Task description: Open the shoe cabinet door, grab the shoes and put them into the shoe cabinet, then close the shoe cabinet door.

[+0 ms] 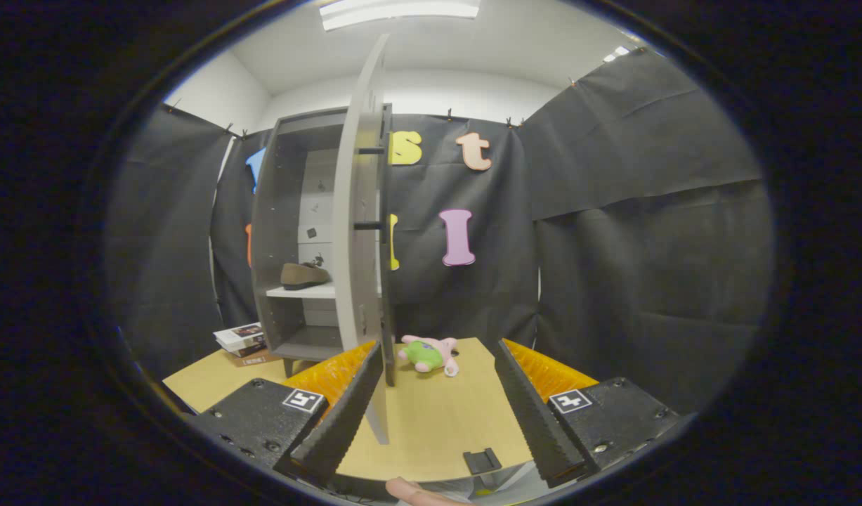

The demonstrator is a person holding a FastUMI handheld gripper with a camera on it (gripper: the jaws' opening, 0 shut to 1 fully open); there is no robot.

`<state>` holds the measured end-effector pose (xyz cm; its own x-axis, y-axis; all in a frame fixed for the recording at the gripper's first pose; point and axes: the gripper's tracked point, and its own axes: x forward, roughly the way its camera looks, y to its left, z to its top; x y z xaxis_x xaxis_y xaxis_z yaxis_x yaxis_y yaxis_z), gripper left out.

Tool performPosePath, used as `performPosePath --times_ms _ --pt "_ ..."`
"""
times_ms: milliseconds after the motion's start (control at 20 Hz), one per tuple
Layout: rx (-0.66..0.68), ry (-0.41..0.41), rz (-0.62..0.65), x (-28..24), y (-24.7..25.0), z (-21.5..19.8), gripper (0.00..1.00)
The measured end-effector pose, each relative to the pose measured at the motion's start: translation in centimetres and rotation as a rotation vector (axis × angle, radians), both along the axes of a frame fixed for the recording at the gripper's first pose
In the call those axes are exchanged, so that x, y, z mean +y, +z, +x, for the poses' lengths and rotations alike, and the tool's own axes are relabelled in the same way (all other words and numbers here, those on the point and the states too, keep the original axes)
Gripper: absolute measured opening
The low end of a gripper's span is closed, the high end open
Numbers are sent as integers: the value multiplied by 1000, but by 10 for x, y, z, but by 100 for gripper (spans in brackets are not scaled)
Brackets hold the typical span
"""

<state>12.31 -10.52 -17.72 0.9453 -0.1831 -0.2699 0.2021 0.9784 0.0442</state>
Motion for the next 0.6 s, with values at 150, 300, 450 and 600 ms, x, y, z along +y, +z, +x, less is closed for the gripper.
performPosePath --times_ms 150,300,450,600 --pt "-8 34 -10 25 7 -8 100" --pt "-40 75 -39 64 14 -7 100" --pt "-17 121 -10 106 0 -3 100" --pt "20 201 21 158 -24 5 100"
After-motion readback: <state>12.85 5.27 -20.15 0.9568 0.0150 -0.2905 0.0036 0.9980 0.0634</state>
